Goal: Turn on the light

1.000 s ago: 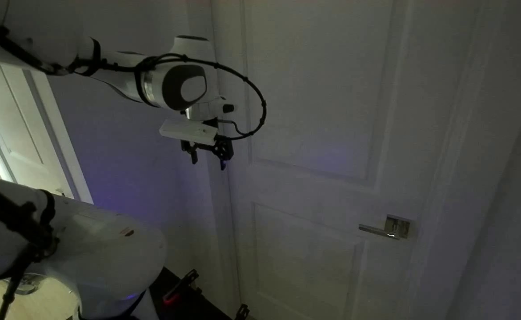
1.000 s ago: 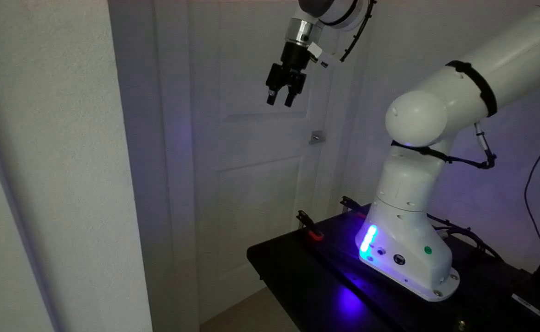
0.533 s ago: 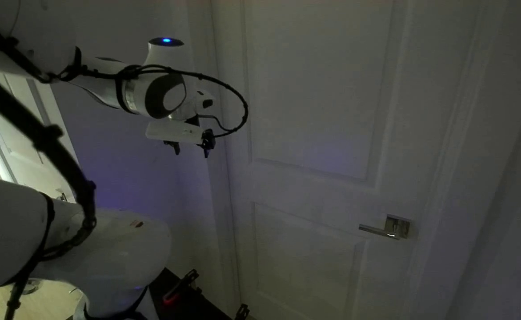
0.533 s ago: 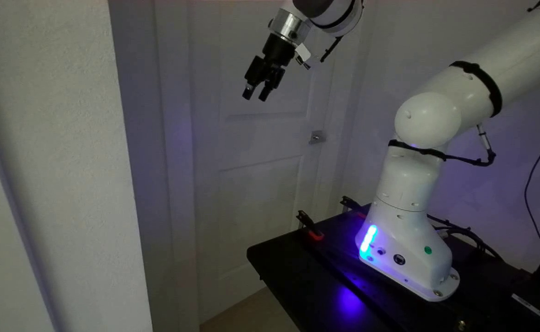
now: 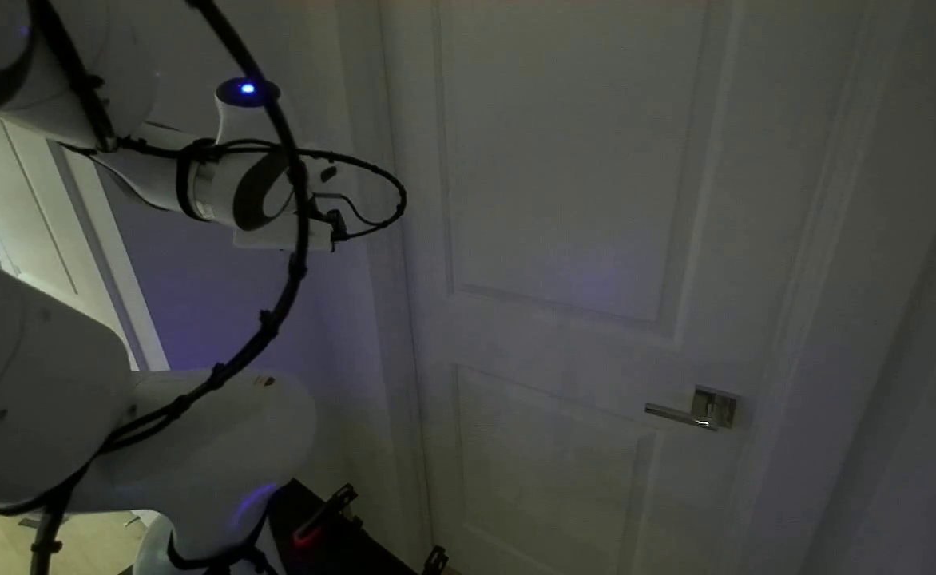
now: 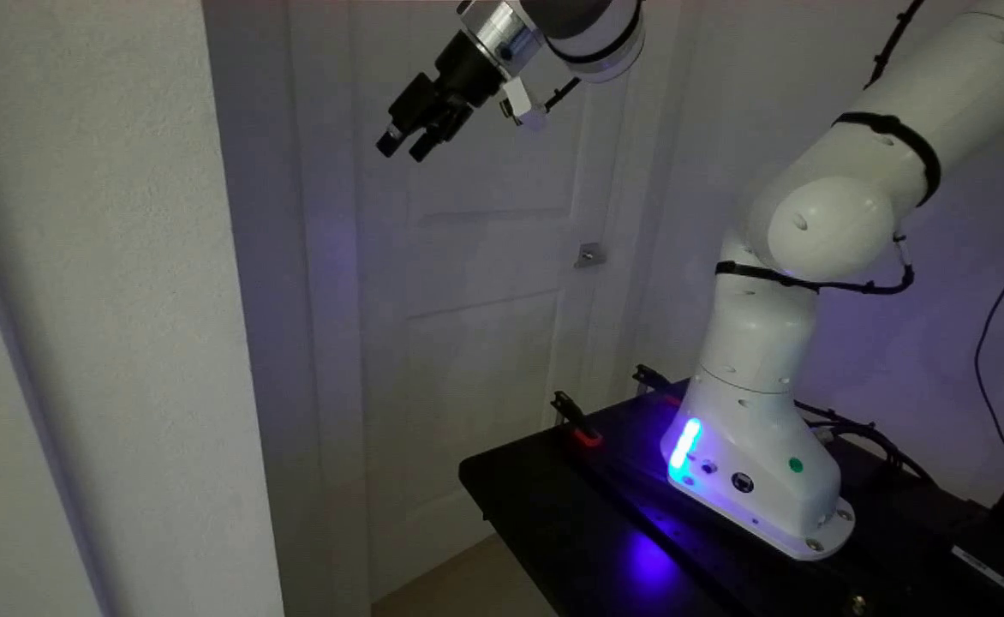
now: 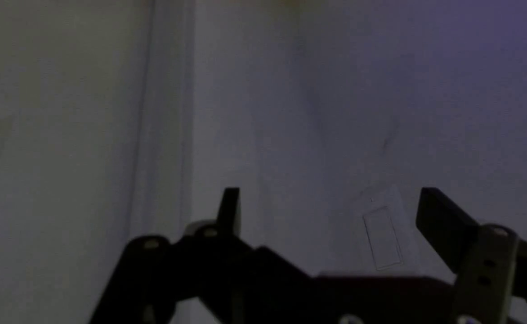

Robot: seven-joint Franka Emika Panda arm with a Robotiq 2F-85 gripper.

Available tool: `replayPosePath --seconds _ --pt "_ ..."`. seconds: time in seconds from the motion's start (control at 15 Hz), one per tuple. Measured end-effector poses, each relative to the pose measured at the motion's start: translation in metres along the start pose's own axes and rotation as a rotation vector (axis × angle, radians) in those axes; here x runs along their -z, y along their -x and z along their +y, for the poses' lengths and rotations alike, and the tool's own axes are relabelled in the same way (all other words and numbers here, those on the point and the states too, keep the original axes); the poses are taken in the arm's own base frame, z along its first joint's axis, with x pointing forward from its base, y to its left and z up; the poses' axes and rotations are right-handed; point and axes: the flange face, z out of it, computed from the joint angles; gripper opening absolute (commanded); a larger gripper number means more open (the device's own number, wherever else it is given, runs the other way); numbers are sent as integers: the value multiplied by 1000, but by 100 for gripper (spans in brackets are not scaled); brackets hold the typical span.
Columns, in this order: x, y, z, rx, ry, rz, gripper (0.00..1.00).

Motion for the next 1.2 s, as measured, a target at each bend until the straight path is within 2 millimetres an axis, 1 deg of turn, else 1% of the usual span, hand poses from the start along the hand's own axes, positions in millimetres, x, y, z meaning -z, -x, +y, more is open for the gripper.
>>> replayPosePath --seconds 0.13,0.33,0.4,0.47,0.73,0.8,0.87,0.93,1.0,1.13,1.2 --pt "-10 -2 -10 10 -19 40 100" --pt "-27 -1 -20 28 -44 84 100" --pt "-34 0 -23 37 -46 99 75" --pt "-40 1 -25 43 -47 115 74" --pt "-60 7 -37 60 -52 177 42" --pt "-64 8 -40 62 -55 193 36" --pt "-66 8 -43 66 -59 207 27" --pt "-68 8 -45 72 -63 223 20" --pt "-70 8 -46 80 -66 240 12" --pt "-73 5 -44 101 -74 261 0" --pt "-71 -2 -40 110 -71 274 0"
